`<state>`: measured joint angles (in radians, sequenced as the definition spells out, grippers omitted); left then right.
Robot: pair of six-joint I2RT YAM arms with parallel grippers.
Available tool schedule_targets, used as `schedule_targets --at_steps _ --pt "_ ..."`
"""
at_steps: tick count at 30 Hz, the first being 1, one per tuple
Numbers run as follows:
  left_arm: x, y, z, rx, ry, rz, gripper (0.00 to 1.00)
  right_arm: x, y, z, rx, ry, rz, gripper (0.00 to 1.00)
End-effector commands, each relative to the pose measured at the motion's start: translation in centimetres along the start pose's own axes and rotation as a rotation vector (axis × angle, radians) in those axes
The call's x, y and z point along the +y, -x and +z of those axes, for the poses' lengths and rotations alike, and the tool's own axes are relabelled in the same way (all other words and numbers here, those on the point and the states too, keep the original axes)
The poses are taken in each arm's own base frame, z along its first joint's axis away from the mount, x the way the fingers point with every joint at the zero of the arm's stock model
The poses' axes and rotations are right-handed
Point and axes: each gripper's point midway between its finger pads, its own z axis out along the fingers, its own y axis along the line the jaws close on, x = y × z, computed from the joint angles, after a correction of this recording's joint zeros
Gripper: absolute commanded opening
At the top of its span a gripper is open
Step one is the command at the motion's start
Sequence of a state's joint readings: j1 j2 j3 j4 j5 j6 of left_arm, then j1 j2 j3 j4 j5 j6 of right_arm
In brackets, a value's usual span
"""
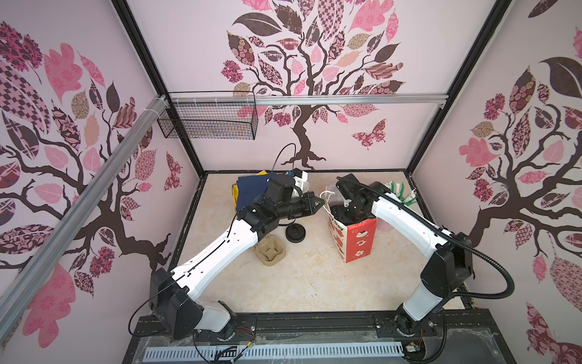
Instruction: Pack the takeout coffee
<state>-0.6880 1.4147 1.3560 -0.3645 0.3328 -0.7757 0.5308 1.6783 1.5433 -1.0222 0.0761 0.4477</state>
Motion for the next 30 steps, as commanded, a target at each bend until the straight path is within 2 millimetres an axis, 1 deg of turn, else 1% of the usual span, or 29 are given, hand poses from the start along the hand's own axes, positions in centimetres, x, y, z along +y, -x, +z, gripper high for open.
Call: schedule_targets --at_steps 1,6,8,12,16,18,21,25,30 --pt "-1.1 0.2 -0.8 -0.003 -0.029 0.045 0.0 0.5 1.2 -2.2 -0.082 0.046 0.029 0.76" --pt "-2.2 1.2 -1.2 -0.028 -0.046 0.07 0.0 0.6 0.5 -1.4 -0.085 -0.008 -0.032 0.74" --pt "-2.5 1.5 -1.4 -0.032 -0.045 0.082 0.0 0.5 0.5 -1.4 -0.096 -0.038 -0.053 0.73" --pt "-2.6 1.7 -1.5 -0.037 -0.04 0.091 0.0 -0.2 1.4 -2.3 -0.138 -0.102 -0.084 0.7" --pt "-2.6 1.9 -1.8 -0.043 -0.025 0.105 0.0 -0.8 2.2 -3.3 -0.184 -0.134 -0.107 0.69" --pt "-2.4 1.7 -1.7 -0.038 -0.022 0.102 0.0 -0.5 2.3 -3.6 -0.188 -0.117 -0.11 0.69" --pt "-1.8 1.3 -1.4 -0.026 -0.01 0.096 0.0 0.4 2.0 -3.8 -0.174 -0.057 -0.099 0.69" --pt "-0.8 0.5 -1.3 -0.01 0.011 0.085 0.0 1.2 2.5 -5.7 -0.2 -0.002 -0.065 0.7" --pt "-0.6 0.3 -1.2 -0.006 0.011 0.082 0.0 1.7 3.6 -9.0 -0.265 0.046 -0.046 0.7"
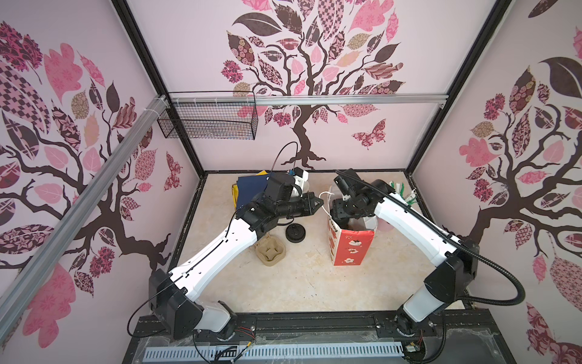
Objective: Pack the takeout coffee
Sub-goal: 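Open the right gripper and lift it out of the bag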
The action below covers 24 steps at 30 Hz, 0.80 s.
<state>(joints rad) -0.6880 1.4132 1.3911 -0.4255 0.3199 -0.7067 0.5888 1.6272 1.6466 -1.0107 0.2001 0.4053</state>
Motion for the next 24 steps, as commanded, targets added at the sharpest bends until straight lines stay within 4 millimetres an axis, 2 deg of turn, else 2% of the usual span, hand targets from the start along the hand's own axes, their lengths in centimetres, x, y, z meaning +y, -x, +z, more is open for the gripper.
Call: schedule_targets --at_steps 1,6,10,13,17,24 --pt "-0.6 0.1 -0.6 -0.015 -0.016 0.019 0.0 0.2 1.6 -4.5 -0.083 0.063 0.035 0.7" --pt "-0.6 0.2 -0.6 -0.016 -0.017 0.021 0.0 0.1 3.3 -8.6 -0.15 0.096 0.042 0.7" --pt "-0.7 0.3 -0.7 -0.021 -0.021 0.019 0.0 -2.2 4.0 -12.4 -0.201 0.017 0.045 0.75" --pt "-0.9 0.4 -0.7 -0.026 -0.03 0.015 0.02 -4.6 3.5 -14.0 -0.211 -0.069 0.051 0.82" --pt "-1.1 0.6 -0.7 -0.031 -0.036 0.013 0.16 -7.6 2.6 -13.0 -0.142 -0.128 0.086 0.88" --pt "-1.6 1.1 -0.8 -0.036 -0.043 0.013 0.4 -7.9 3.4 -8.9 -0.059 -0.163 0.028 0.94"
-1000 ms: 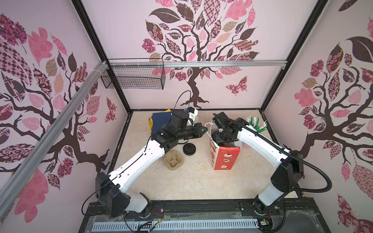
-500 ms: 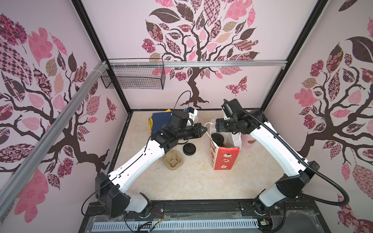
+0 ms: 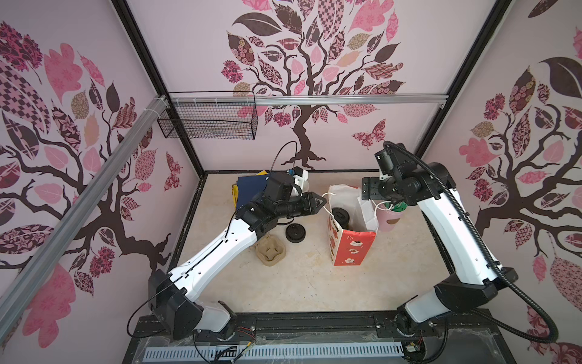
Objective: Pack the takeout coffee
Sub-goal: 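Open the right gripper and lift it out of the bag, then move the right gripper toward the pink cup of straws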
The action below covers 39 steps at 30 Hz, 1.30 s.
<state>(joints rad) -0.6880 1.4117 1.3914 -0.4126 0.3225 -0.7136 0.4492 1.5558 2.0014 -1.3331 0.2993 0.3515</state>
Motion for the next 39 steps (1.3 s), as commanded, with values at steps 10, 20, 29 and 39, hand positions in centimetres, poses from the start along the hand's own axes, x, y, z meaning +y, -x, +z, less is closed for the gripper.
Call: schedule_targets --at_steps 10,20,29,39 --pt "0.0 0.7 0.3 0.058 0.075 0.082 0.56 -0.1 -3.6 7.4 0.223 0.015 -0.06 0.8" --pt "0.0 1.2 1.8 0.113 0.096 0.118 0.41 0.6 -3.1 9.0 0.215 0.066 -0.027 0.45" --pt "-1.5 3.7 1.4 -0.008 0.042 0.126 0.0 1.0 -2.4 7.6 0.153 0.123 -0.033 0.04" --pt "-2.0 3.9 1.5 -0.065 -0.018 0.21 0.0 0.9 -2.0 5.1 -0.013 0.198 -0.006 0.0"
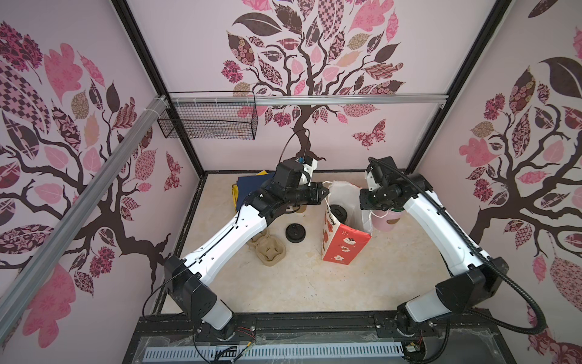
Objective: Pack the takeout coffee
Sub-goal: 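Move the right gripper toward the pink cup of straws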
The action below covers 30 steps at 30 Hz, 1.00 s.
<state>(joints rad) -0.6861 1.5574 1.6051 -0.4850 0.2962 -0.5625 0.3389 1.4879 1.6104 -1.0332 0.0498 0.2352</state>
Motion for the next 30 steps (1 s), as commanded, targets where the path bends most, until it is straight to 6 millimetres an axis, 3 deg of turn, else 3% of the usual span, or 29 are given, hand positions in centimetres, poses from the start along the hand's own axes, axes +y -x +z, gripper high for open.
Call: schedule_targets --at_steps 1,6,17,26,30 --pt "-0.7 0.7 -0.6 -0.058 -0.041 0.071 0.0 0.2 1.5 -2.7 -0.145 0.045 0.023 0.0" --pt "-0.5 0.0 -1.1 -0.083 -0.057 0.133 0.0 0.3 1.8 -3.9 -0.266 0.088 0.05 0.0" --pt "-1.1 -2.1 -2.4 -0.111 -0.132 0.294 0.0 0.1 1.7 -3.9 -0.32 0.097 0.055 0.0" --pt "-1.0 -3.1 -2.5 -0.086 -0.145 0.308 0.0 0.2 0.8 -3.7 -0.314 0.112 0.046 0.0" --pt "-0.6 -2.6 -2.4 -0.088 -0.122 0.258 0.0 0.0 0.4 -3.0 -0.267 0.098 0.058 0.0"
